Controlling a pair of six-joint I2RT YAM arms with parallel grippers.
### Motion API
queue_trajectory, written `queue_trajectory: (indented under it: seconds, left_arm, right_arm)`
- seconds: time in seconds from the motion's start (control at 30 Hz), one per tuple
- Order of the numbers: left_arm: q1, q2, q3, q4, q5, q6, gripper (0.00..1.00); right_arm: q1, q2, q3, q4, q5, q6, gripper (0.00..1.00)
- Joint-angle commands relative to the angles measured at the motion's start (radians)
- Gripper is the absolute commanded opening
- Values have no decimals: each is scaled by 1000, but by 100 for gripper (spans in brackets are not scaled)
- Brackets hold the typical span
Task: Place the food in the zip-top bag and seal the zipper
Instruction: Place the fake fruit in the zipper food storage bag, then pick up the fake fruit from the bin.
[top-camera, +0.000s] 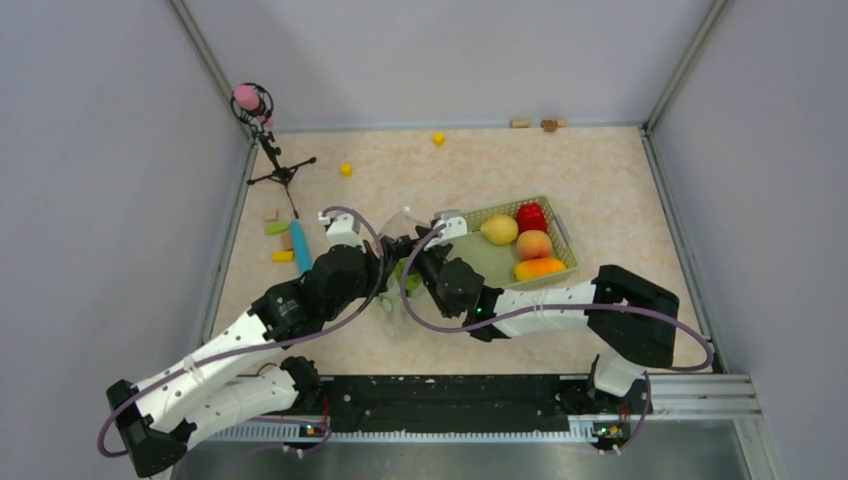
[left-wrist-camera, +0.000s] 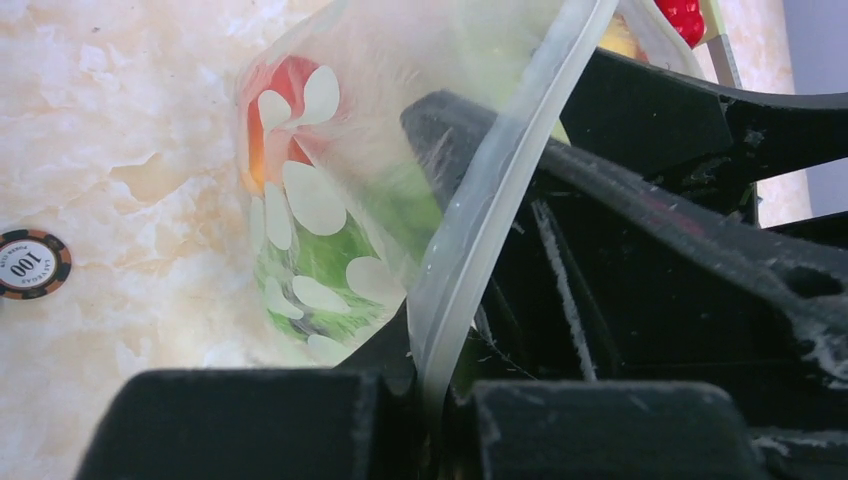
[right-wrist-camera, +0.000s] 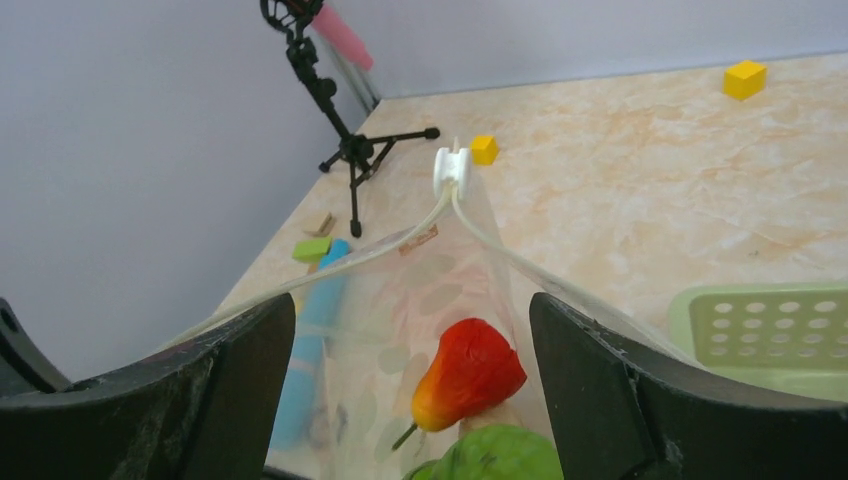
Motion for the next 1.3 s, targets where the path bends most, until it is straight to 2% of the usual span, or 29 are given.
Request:
queue_trajectory:
  seconds: [0.0, 0.3, 0.4, 0.53, 0.6, 0.7, 0.77, 0.9, 1.0, 1.1, 1.17, 1.27]
  left_arm:
    - [-5, -28, -3, 31, -39, -17, 0]
    - [-5, -32, 1, 12, -78, -21, 0]
    - [-5, -31, 1, 14, -82, -21, 0]
    - [-5, -26, -2, 21, -83, -19, 0]
    - [-5, -19, -1, 21, -80, -18, 0]
    - [-5, -15, 1, 20, -81, -16, 0]
    - [-5, -12, 1, 21, -84, -16, 0]
    - [-5, -4, 0, 26, -87, -12, 0]
    - [-5, 7, 2, 26, -83, -11, 0]
    - [-5, 12, 6, 27, -75, -10, 0]
    - [-5, 10, 5, 27, -78, -8, 0]
    - [-5, 9, 5, 27, -79, -7, 0]
  right_arm:
    - [14, -65, 47, -97, -98, 7, 86]
    - [15, -331, -13, -328, -261, 3, 94]
    - [15, -434, -72, -399, -237, 5, 99]
    - [7, -553, -140, -506, -151, -14, 99]
    - [-8, -601, -149, -628, -116, 17, 99]
    - [-68, -666, -137, -813, -90, 116, 99]
    - [-166, -717, -137, -988, -92, 218, 99]
    - [-267, -728, -144, -1100, -118, 277, 99]
    - [-348, -705, -158, -1082, -197, 233, 99]
    - [-457, -647, -140, -1066, -356, 129, 99]
    - [-481, -590, -106, -1056, -421, -45, 99]
    - [-482, -473, -71, -1032, -438, -394, 99]
